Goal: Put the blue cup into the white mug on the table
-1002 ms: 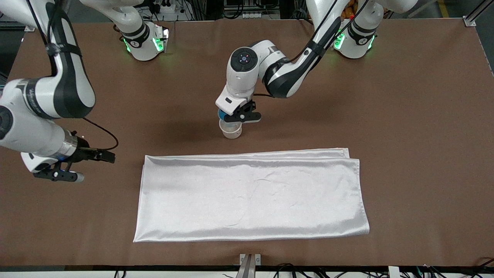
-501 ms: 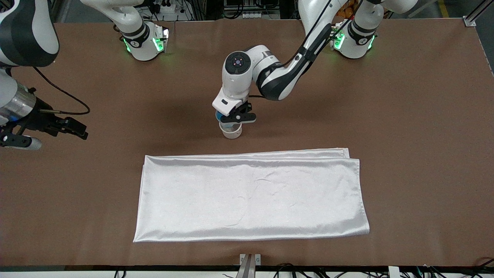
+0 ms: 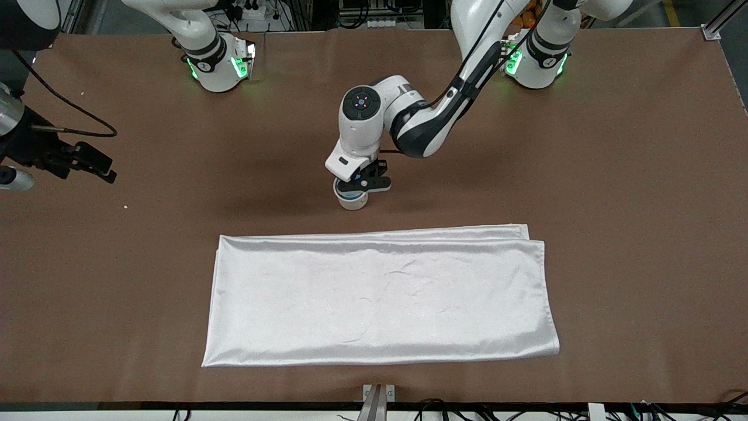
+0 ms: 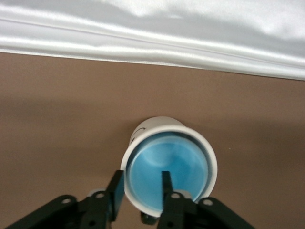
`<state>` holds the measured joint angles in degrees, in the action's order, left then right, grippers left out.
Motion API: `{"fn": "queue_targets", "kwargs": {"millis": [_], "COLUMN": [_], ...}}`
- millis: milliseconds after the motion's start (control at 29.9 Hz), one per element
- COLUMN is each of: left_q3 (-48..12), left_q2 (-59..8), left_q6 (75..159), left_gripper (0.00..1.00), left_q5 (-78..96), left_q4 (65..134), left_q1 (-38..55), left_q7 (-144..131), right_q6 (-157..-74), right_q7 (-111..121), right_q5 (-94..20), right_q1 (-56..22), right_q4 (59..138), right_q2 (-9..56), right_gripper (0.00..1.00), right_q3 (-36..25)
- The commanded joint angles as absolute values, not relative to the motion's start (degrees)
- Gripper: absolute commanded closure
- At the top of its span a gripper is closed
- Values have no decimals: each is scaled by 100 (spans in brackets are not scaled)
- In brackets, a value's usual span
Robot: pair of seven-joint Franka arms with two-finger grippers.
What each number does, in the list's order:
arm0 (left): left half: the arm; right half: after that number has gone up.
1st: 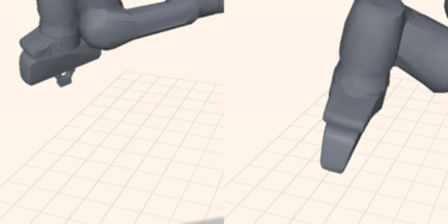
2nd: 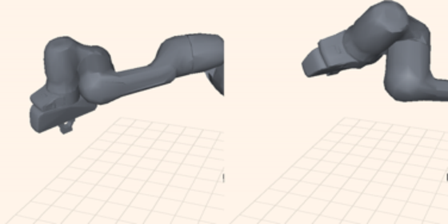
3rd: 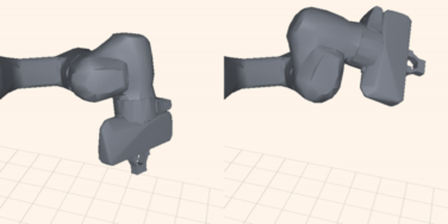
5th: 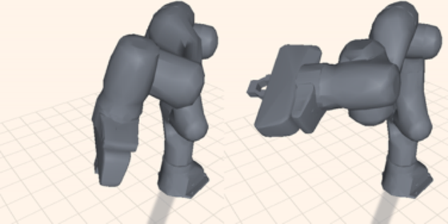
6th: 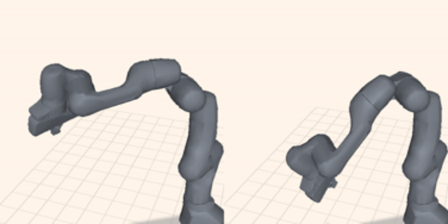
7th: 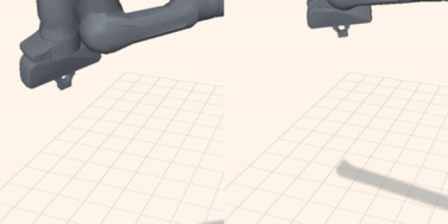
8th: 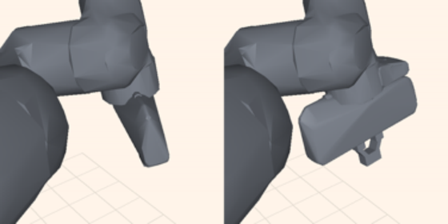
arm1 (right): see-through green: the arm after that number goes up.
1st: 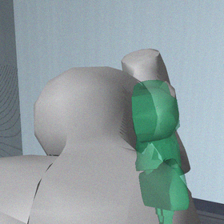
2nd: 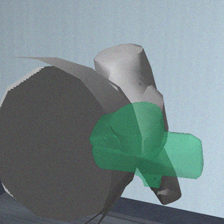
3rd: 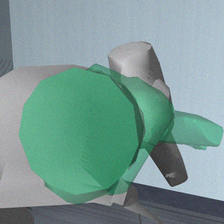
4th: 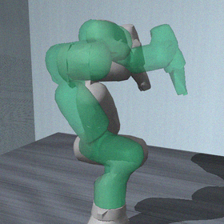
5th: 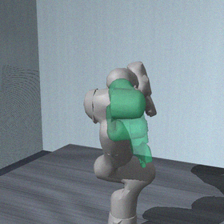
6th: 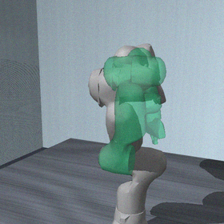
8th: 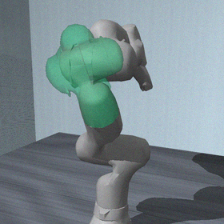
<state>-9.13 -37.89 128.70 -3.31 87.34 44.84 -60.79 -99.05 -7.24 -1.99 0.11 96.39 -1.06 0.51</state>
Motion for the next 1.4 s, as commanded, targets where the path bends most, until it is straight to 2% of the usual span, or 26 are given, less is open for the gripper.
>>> {"fn": "queue_targets", "kwargs": {"millis": [0, 367, 601, 902, 1370], "left_q3": [-826, -773, -712, -712, -756], "left_q2": [-3823, -3218, -2752, -2022, -1196], "left_q6": [12867, 12692, 12305, 11506, 10407], "left_gripper": [0, 0, 0, 0, 0], "left_q5": [-501, -888, -967, -958, -809], "left_q4": [8596, 8622, 8613, 8604, 8604], "left_q1": [4509, 4044, 3789, 3331, 2172], "left_q7": [-6135, -5766, -5696, -5125, -3614], "right_q6": [-9774, -9598, -9106, -8631, -8701], "right_q7": [-633, -484, -387, -431, -475], "right_q5": [-378, -299, 44, 44, -18], "right_q1": [149, 255, 255, 255, 220], "right_q4": [9633, 9510, 9246, 9035, 8965], "right_q2": [-220, -211, -202, -211, -158], "right_gripper": [0, 0, 0, 0, 0], "right_q3": [439, 659, 668, 677, 659]}}
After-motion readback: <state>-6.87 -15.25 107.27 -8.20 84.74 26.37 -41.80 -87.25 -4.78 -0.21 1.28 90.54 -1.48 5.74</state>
